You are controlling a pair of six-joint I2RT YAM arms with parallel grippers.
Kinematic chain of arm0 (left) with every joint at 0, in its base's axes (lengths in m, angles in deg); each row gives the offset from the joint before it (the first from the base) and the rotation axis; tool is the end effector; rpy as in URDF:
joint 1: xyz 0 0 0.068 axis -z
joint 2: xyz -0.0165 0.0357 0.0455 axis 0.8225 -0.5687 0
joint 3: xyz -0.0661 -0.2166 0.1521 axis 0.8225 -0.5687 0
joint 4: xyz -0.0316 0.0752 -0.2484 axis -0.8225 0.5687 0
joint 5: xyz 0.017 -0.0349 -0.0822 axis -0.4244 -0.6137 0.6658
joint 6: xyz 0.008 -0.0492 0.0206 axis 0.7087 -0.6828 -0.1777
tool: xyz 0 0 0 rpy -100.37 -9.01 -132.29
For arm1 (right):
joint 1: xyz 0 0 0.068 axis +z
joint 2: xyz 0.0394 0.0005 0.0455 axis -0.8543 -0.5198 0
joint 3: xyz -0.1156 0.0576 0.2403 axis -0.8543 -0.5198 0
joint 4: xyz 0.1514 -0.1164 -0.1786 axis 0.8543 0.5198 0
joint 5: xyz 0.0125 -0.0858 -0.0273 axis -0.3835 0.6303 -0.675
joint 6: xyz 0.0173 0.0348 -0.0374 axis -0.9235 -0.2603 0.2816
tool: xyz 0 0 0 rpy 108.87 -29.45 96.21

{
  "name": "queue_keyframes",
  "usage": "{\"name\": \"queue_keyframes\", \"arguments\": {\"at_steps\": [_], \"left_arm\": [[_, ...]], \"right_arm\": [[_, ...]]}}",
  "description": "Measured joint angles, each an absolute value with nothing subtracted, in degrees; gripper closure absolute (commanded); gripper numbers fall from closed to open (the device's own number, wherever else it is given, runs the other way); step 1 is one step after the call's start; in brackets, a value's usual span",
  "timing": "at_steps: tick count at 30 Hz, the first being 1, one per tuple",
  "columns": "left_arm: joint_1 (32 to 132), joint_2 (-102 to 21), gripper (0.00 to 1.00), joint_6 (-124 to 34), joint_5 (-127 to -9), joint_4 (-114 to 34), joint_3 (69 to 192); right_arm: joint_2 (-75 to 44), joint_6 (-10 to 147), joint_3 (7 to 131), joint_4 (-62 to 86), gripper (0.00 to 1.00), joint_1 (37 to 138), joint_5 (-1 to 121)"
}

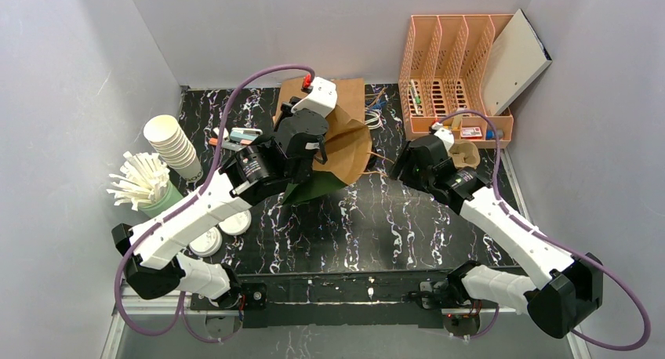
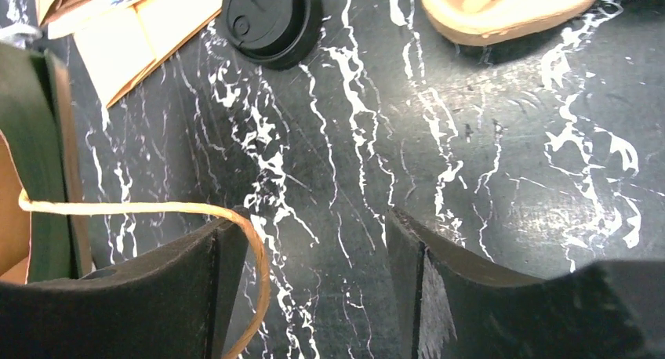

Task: Pack the takeout coffee
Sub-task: Open the takeout bag.

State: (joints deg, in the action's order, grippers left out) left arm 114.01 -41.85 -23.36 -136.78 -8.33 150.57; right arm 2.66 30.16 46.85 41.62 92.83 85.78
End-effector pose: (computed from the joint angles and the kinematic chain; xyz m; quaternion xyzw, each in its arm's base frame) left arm 0.1671 -0.2148 0.4688 0.1317 0.7382 0.1467 0.6452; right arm 0.2000 0.1222 0.2991 0.1544 0.8828 0.1584 0.4144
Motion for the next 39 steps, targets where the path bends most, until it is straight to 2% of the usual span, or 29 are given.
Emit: {"name": "queue_keyframes", "arguments": {"at_steps": [8, 15, 20, 23, 25, 29, 35, 39], "left_arm": [[114.0, -41.3, 1.0, -24.1, -137.2, -7.9, 150.2], [114.0, -39.2, 1.0, -30.5, -122.7, -8.2, 146.7], [114.0, -39.6, 1.0, -34.3, -114.5, -8.4, 144.1], [114.0, -39.9, 1.0, -35.5, -110.7, -8.5, 143.7], [114.0, -39.9, 1.0, -36.1, -108.7, -8.8, 143.5], [114.0, -39.9, 1.0, -37.0, -106.0, -9.4, 142.9], [114.0, -39.8, 1.0, -37.5, -104.6, -9.7, 142.5], [114.0, -39.4, 1.0, -37.5, -104.2, -9.7, 142.5]], "right_arm": [[4.4, 29.3, 46.8, 42.0, 0.22, 92.8, 89.5], [4.9, 37.3, 47.8, 37.1, 0.22, 92.8, 75.0], [4.5, 39.8, 52.1, 35.5, 0.04, 92.8, 66.4], [3.2, 40.7, 55.1, 34.7, 0.02, 92.8, 63.5], [2.4, 41.1, 56.2, 34.2, 0.02, 92.8, 61.8], [0.9, 40.8, 56.9, 33.6, 0.14, 92.8, 59.8], [-2.1, 36.9, 57.6, 33.8, 0.2, 92.8, 61.5], [-2.6, 34.6, 57.0, 33.5, 0.27, 92.8, 63.4]]}}
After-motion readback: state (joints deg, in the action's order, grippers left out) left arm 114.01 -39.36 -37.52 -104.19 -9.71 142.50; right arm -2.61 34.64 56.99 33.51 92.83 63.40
